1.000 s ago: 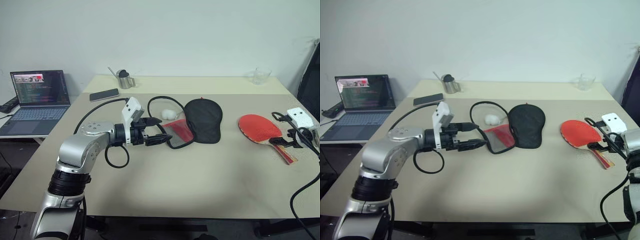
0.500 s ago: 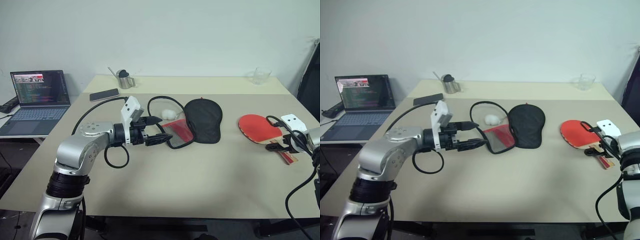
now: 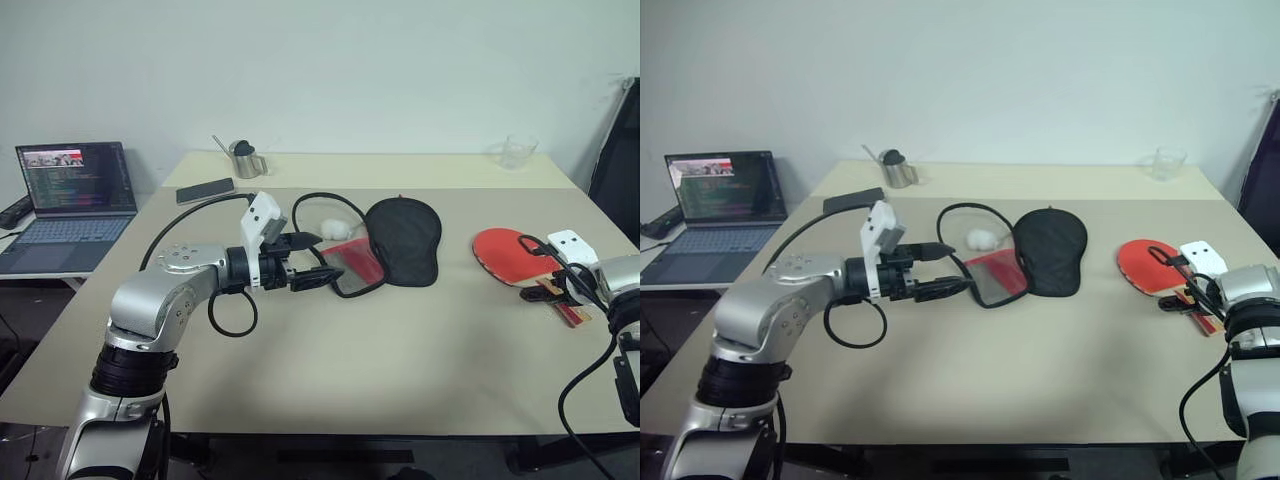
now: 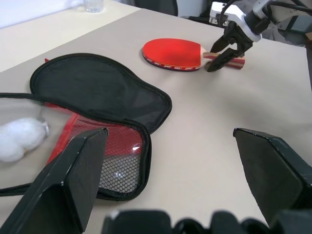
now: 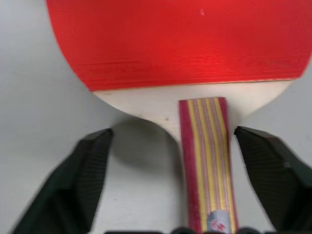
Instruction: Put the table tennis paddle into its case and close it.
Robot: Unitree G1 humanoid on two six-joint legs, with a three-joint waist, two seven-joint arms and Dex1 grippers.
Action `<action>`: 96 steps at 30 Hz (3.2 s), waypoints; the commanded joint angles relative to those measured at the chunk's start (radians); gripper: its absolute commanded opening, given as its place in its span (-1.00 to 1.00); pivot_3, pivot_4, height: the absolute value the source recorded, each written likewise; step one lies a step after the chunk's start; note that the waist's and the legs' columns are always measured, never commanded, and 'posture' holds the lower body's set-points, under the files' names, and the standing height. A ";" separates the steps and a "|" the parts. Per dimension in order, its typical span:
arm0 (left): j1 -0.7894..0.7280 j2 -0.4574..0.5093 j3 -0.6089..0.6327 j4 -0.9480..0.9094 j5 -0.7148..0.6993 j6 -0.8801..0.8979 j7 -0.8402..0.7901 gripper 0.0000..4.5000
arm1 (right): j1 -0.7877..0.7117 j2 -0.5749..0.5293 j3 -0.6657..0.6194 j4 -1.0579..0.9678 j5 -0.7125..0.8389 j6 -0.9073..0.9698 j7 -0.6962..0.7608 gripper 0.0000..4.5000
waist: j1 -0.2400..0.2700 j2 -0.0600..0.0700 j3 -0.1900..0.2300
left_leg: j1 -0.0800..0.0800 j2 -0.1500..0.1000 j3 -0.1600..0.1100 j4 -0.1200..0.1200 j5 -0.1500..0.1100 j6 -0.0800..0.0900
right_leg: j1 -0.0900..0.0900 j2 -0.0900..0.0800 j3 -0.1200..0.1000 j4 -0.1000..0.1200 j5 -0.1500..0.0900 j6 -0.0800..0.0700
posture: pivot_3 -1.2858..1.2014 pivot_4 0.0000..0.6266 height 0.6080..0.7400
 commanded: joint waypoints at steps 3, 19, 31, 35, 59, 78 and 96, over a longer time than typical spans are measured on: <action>-0.003 0.019 0.036 -0.033 -0.020 -0.002 0.011 1.00 | 0.000 0.001 -0.009 -0.035 -0.001 0.002 0.004 -0.02 | -0.004 0.000 0.000 | 0.000 0.000 0.000 0.000 0.000 0.000 | 0.000 0.000 0.000 0.000 0.000 0.000 | 0.03 -0.52 1.00; -0.010 0.025 0.040 -0.026 -0.028 -0.010 0.007 1.00 | -0.044 0.002 -0.078 -0.108 0.045 0.046 -0.020 -0.49 | -0.009 0.000 0.000 | 0.000 0.000 0.000 0.000 0.000 0.000 | -0.001 0.000 0.001 0.000 0.000 0.000 | 0.03 -0.52 1.00; -0.003 0.042 0.054 -0.017 -0.023 -0.017 0.014 1.00 | -0.214 0.164 -0.248 -0.324 0.181 0.227 -0.240 -0.51 | -0.008 0.000 0.000 | -0.002 0.000 0.003 -0.002 0.000 0.000 | -0.004 0.001 0.004 0.000 0.000 0.000 | 0.03 -0.52 1.00; 0.003 0.042 0.057 -0.024 -0.024 -0.018 0.022 1.00 | -0.272 0.328 -0.278 -0.321 0.216 0.221 -0.355 -0.51 | -0.011 0.000 0.000 | -0.002 0.000 0.004 -0.002 0.000 0.000 | -0.007 0.001 0.007 0.002 0.000 0.000 | 0.03 -0.52 1.00; 0.117 0.070 0.138 -0.167 -0.087 0.066 0.133 1.00 | -0.286 0.826 -0.444 -0.186 0.289 0.012 -1.053 -0.51 | -0.025 0.000 0.000 | -0.003 -0.001 0.012 -0.002 0.000 0.000 | -0.017 0.002 0.019 0.013 0.000 0.000 | 0.03 -0.52 1.00; 0.114 0.072 0.123 -0.171 -0.108 0.068 0.153 1.00 | -0.250 0.813 -0.368 0.002 0.223 -0.162 -1.091 -0.51 | -0.035 0.000 0.000 | -0.001 0.000 0.015 -0.002 0.000 0.001 | -0.018 0.003 0.021 0.015 0.000 0.000 | 0.03 -0.52 1.00; 0.122 0.092 0.126 -0.180 -0.118 0.073 0.160 1.00 | -0.235 0.824 -0.343 0.112 0.231 -0.257 -1.024 0.20 | -0.035 0.000 0.000 | -0.001 0.001 0.017 -0.002 0.000 0.001 | -0.018 0.004 0.023 0.015 0.000 0.000 | 0.03 -0.52 1.00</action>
